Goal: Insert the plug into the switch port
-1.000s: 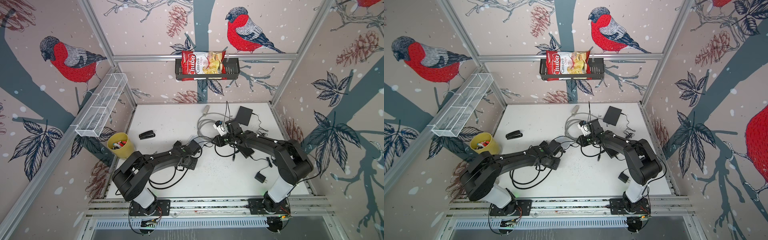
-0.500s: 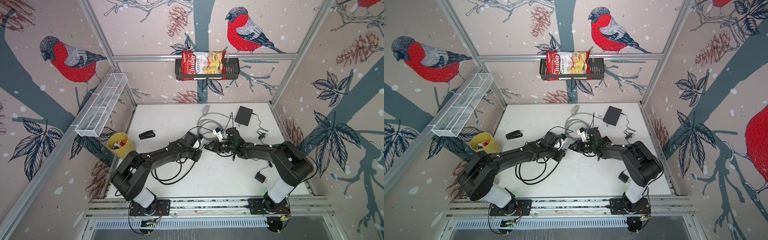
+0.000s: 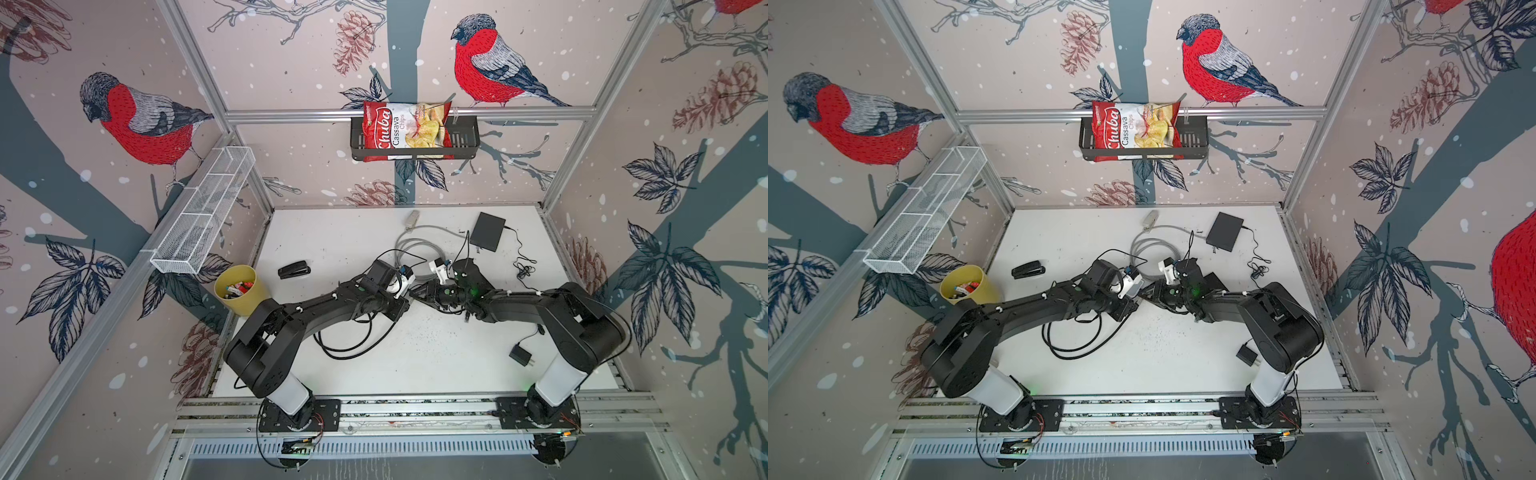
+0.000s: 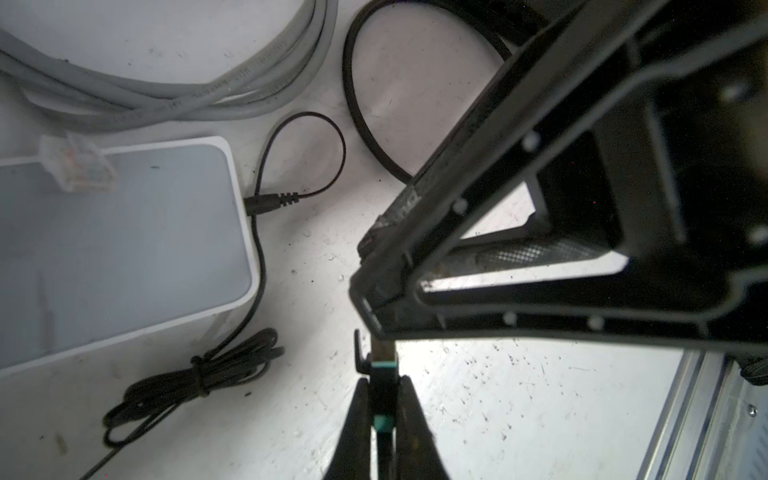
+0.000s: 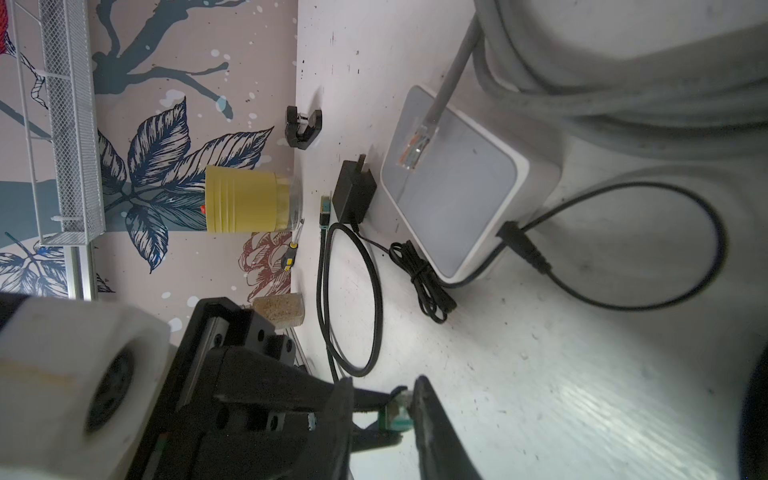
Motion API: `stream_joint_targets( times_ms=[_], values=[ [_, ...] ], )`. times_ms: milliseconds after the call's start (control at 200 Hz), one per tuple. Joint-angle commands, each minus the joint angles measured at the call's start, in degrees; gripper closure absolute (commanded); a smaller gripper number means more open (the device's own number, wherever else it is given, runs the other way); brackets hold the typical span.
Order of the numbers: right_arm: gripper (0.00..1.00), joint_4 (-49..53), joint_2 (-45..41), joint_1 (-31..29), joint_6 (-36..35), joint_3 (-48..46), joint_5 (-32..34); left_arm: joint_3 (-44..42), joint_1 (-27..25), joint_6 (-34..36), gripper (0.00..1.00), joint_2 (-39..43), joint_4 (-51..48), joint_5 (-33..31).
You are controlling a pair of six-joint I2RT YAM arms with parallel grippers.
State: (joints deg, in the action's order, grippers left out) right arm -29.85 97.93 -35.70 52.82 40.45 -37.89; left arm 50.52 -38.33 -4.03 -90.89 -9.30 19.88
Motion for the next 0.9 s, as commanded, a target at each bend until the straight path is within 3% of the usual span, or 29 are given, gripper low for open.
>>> stream_joint_targets(
  times_ms=[0,260,545,826,896],
  values=[
    [0.72,-0.3,-0.1,-0.1,0.3,-0.3,0.9,0.4,0.3,1.0,0.90,0.3,3.2,1.2],
    [0.67,0.7,0.1,-0.3,0.4,-0.7,2.6,0.4,0.4,1.0,0.90,-0.2,3.1,0.1],
    [0.70,-1.0,2.0,-1.2,1.0,0.4,2.8,0.4,0.4,1.2,0.90,0.1,3.2,0.8],
    [0.86,-2.2,1.9,-0.8,0.7,-0.2,2.4,0.1,0.4,0.9,0.89,0.4,3.4,0.3],
    [0.88,-2.7,1.7,-0.6,0.2,-0.4,2.0,0.3,0.5,0.4,0.82,0.4,3.4,0.3]
  ],
)
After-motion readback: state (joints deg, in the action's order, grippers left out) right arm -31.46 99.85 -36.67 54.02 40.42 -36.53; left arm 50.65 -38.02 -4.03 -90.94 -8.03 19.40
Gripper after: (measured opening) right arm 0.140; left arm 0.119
